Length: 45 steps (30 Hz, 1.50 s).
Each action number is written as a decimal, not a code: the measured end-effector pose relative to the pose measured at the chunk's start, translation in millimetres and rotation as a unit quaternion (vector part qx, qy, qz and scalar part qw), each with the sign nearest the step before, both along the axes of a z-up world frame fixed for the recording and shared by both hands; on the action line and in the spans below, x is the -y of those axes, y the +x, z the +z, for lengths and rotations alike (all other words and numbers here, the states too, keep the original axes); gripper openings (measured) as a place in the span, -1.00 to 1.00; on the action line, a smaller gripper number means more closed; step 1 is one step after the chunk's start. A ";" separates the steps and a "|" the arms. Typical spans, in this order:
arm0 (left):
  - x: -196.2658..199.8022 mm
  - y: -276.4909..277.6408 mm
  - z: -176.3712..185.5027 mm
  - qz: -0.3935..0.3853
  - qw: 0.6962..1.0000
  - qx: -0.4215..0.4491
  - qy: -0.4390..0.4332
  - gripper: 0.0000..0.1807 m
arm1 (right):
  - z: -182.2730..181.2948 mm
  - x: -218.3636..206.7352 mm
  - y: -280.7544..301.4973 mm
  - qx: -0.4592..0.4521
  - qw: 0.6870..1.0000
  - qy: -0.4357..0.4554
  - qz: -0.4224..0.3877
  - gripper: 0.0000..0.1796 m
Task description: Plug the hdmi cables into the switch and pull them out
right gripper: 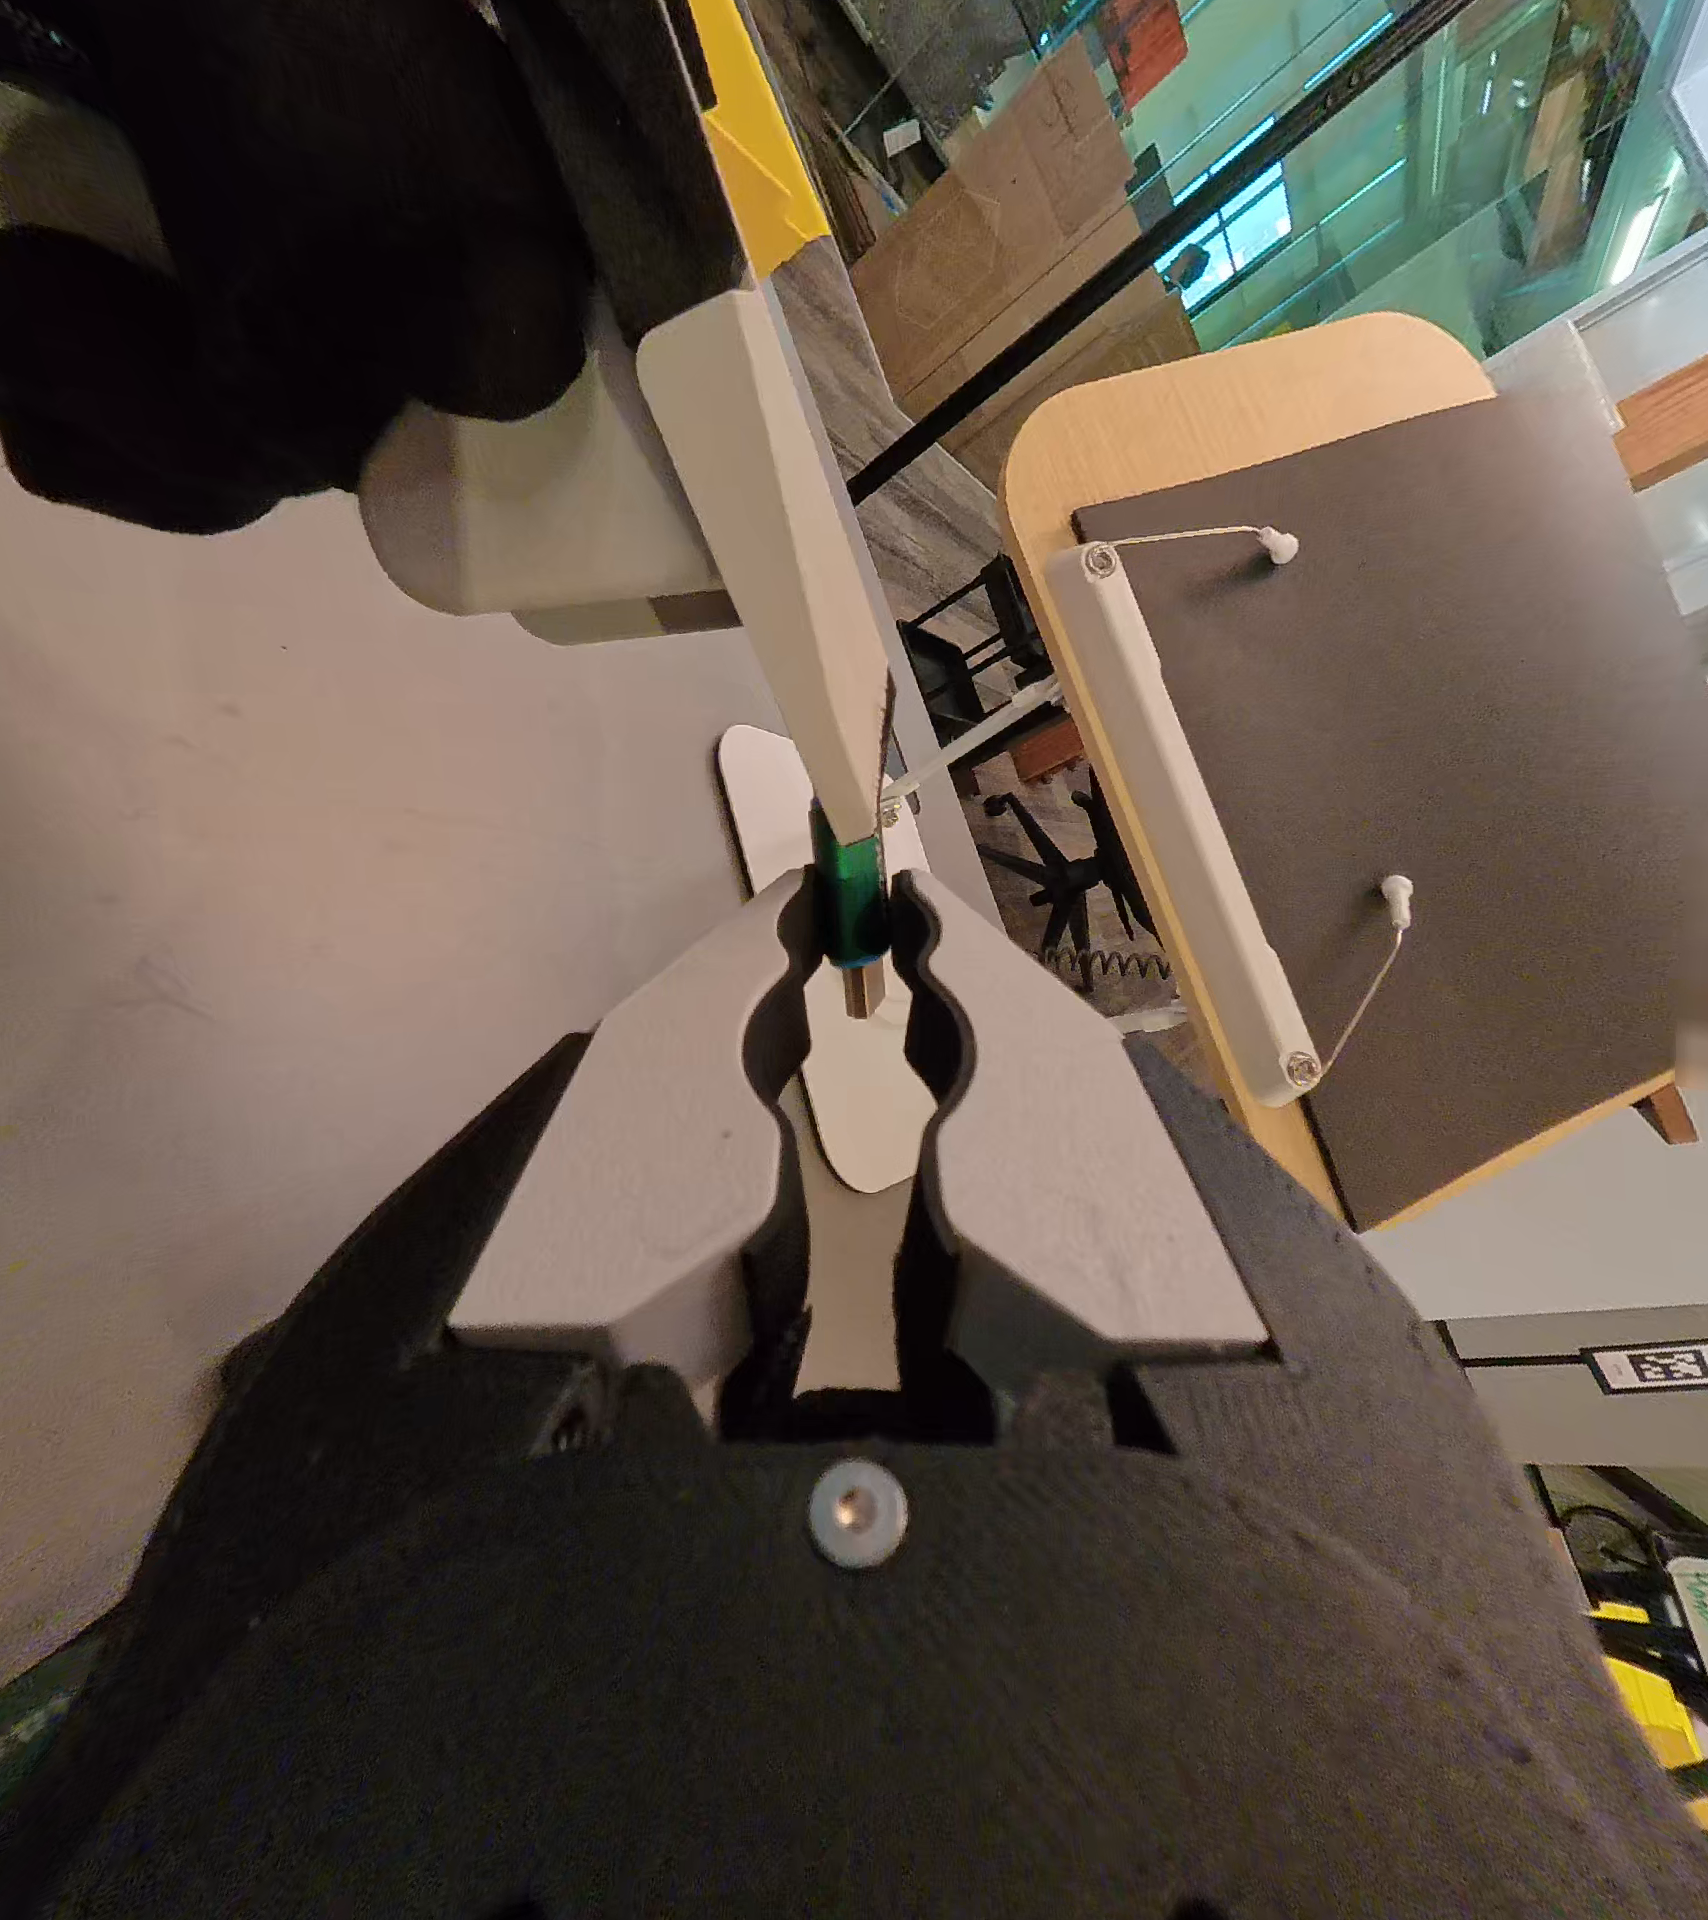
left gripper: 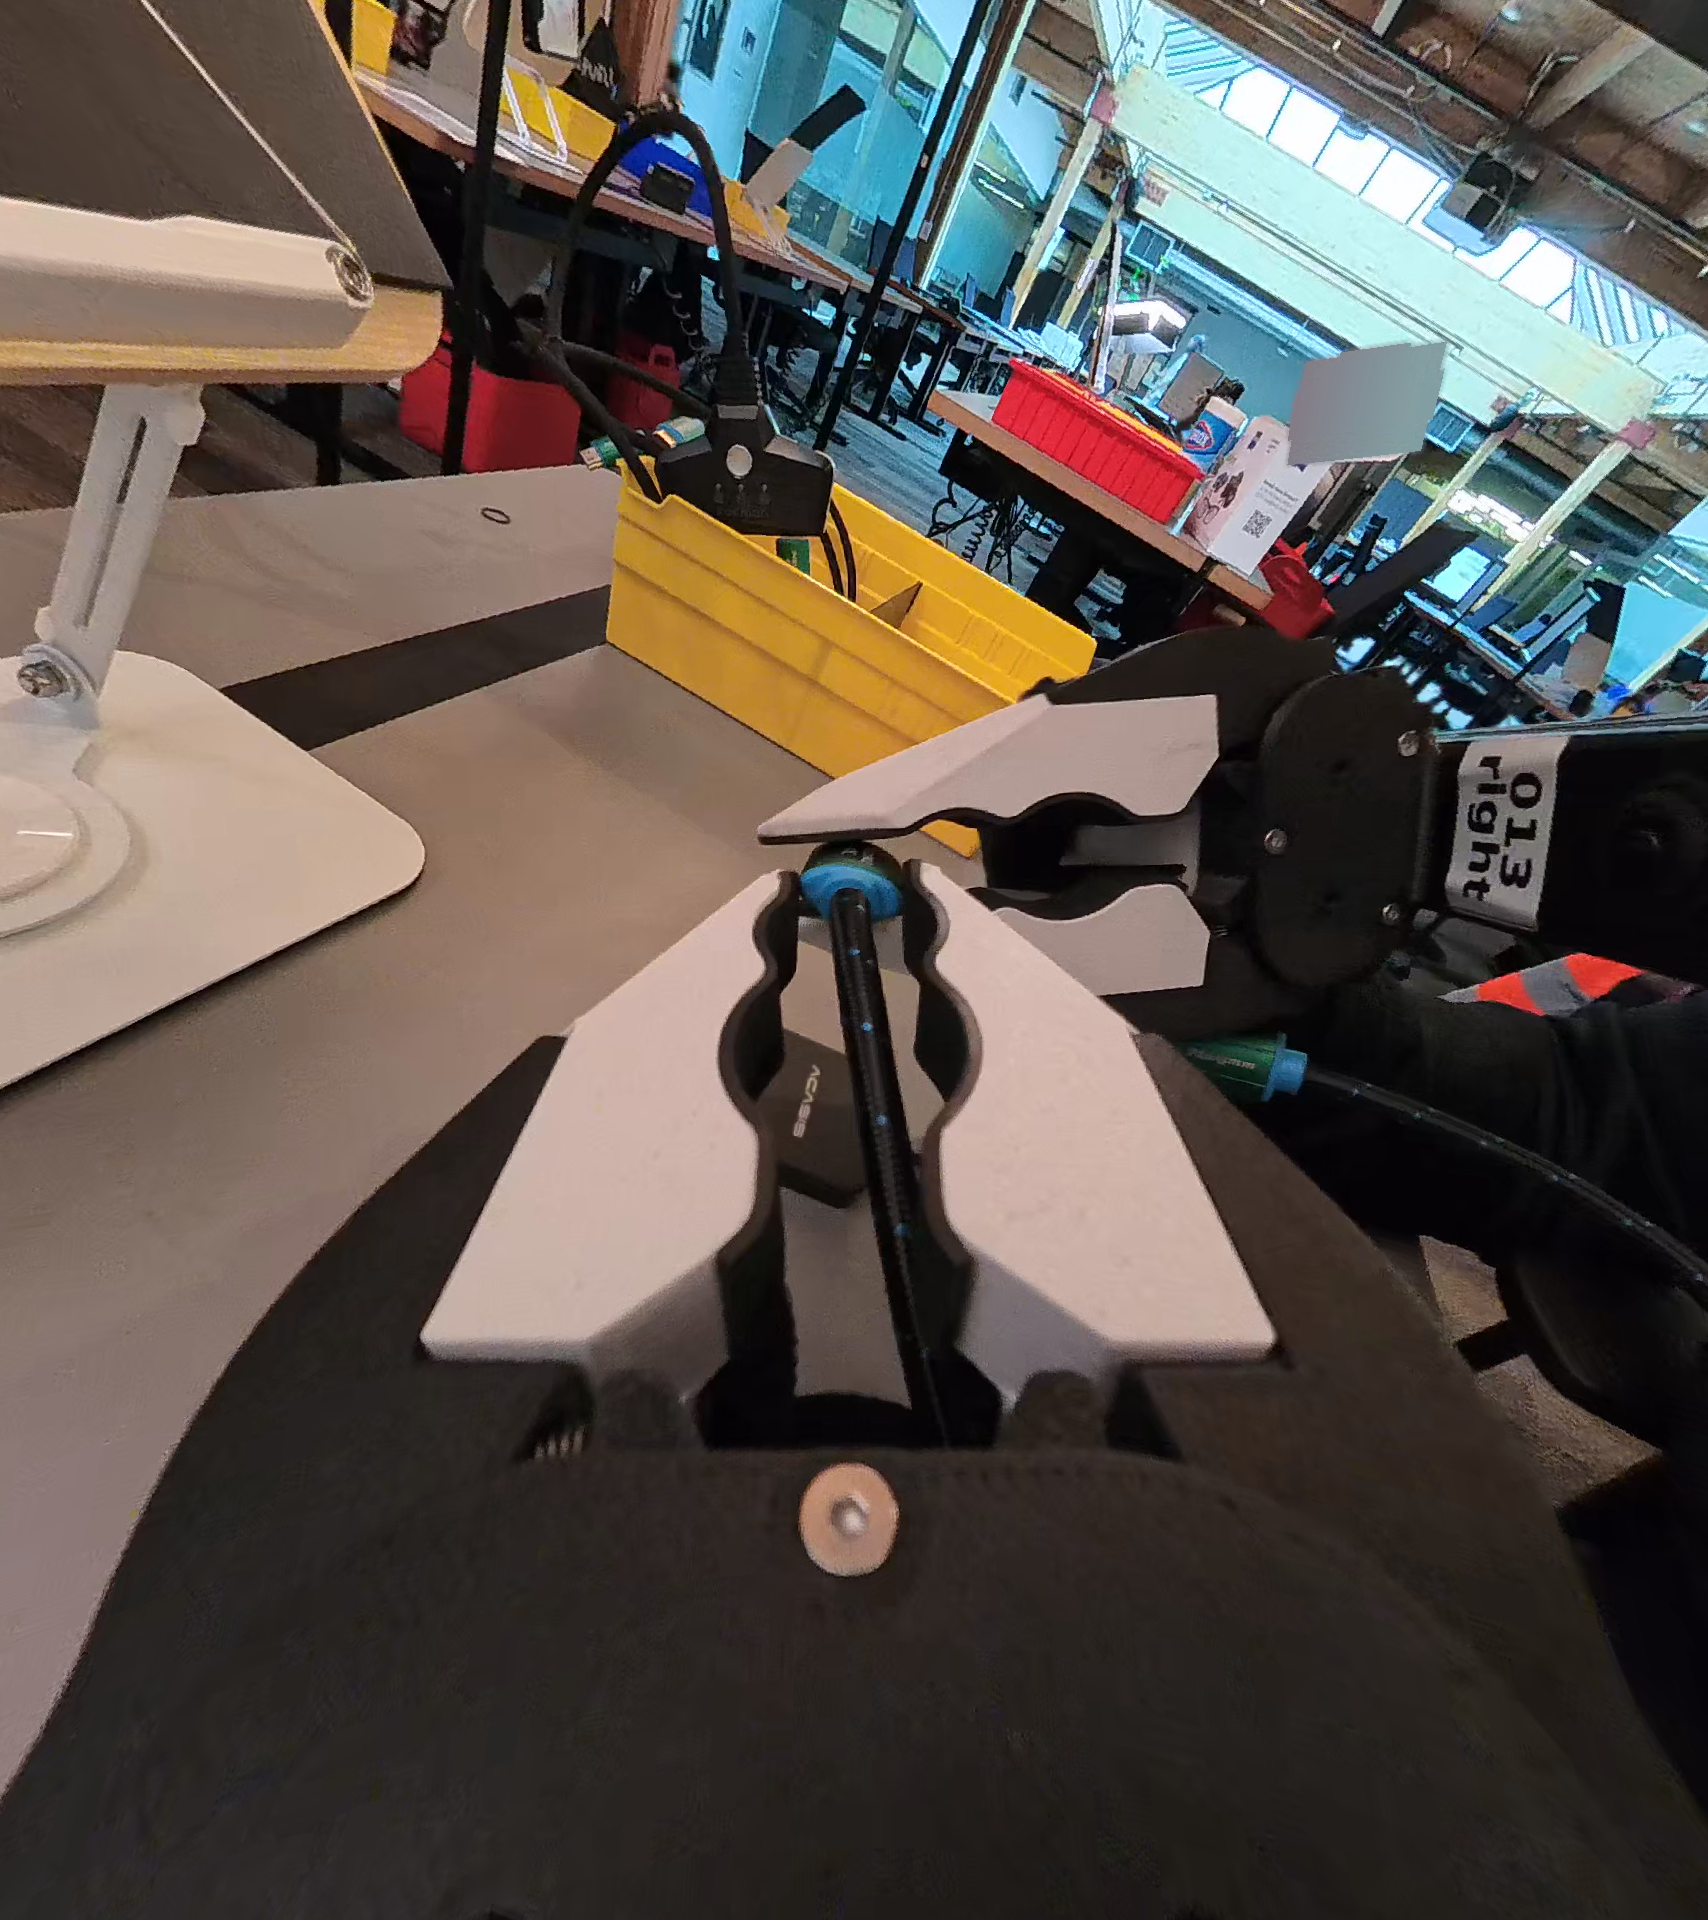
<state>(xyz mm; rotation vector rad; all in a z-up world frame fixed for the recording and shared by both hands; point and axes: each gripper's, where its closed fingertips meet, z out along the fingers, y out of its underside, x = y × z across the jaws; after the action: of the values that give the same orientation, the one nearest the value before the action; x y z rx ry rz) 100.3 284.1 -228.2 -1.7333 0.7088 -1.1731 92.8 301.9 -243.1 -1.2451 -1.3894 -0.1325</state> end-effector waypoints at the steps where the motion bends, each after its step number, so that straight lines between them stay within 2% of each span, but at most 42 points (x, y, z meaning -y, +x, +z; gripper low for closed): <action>1: 0.2 -0.2 0.1 0.001 1.000 -0.002 0.002 -0.80 | 0.1 0.3 -0.2 -0.002 1.000 -0.001 0.001 -0.88; 10: 0.8 0.3 -1.2 -0.004 1.000 -0.011 0.014 -0.80 | -1.5 0.8 0.0 0.001 1.000 -0.009 0.005 -0.88; 17: 3.3 5.0 -9.8 -0.014 0.998 -0.051 0.031 -0.77 | -3.5 2.1 -0.9 0.006 1.000 -0.013 0.011 -0.88; 28: 0.3 1.5 -3.1 -0.007 0.999 -0.019 0.025 -0.81 | -4.6 2.9 -0.6 0.014 1.000 -0.006 0.016 -0.88; 45: 1.3 3.5 -9.8 -0.009 0.999 -0.042 0.031 -0.80 | -7.2 2.9 -1.8 0.014 1.000 -0.009 0.017 -0.88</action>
<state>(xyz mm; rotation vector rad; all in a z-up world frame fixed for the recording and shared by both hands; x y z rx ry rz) 103.8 282.8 -237.9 -1.7345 0.8050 -1.0847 91.0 299.1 -250.3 -1.2381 -1.4383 -0.1138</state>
